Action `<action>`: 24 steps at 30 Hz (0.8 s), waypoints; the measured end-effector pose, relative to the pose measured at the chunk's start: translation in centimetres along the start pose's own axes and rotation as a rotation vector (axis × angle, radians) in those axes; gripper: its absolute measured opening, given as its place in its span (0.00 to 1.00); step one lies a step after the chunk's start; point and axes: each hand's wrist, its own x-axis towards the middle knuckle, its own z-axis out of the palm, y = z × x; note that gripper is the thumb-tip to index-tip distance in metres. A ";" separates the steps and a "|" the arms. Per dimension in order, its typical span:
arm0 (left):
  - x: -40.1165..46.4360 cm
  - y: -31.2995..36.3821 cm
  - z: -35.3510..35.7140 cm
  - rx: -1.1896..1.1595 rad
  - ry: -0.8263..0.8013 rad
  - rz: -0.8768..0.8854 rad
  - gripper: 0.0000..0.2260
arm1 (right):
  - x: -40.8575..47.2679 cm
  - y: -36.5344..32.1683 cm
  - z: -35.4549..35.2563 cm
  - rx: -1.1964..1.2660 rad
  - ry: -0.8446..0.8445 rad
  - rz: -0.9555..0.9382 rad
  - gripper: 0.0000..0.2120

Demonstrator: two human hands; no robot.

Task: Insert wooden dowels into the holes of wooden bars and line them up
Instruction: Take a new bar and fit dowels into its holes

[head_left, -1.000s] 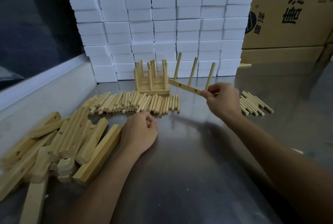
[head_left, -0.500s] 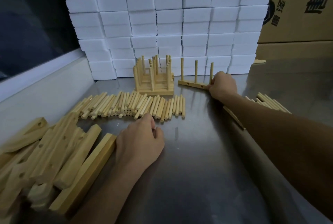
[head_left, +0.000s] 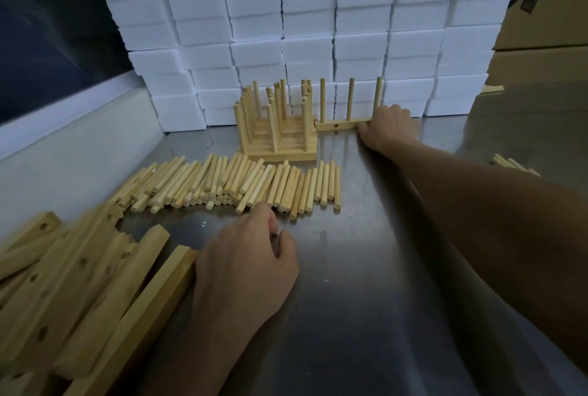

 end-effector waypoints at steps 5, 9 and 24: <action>0.1 0.3 -0.2 0.005 -0.008 -0.020 0.09 | 0.4 -1.0 0.4 -0.042 -0.017 0.029 0.24; 0.1 0.4 -0.3 0.006 -0.023 -0.027 0.09 | 0.2 -1.7 0.3 -0.092 -0.047 0.055 0.25; 0.1 0.2 -0.1 -0.010 -0.014 -0.028 0.08 | 0.3 -1.8 0.4 -0.143 -0.001 0.192 0.25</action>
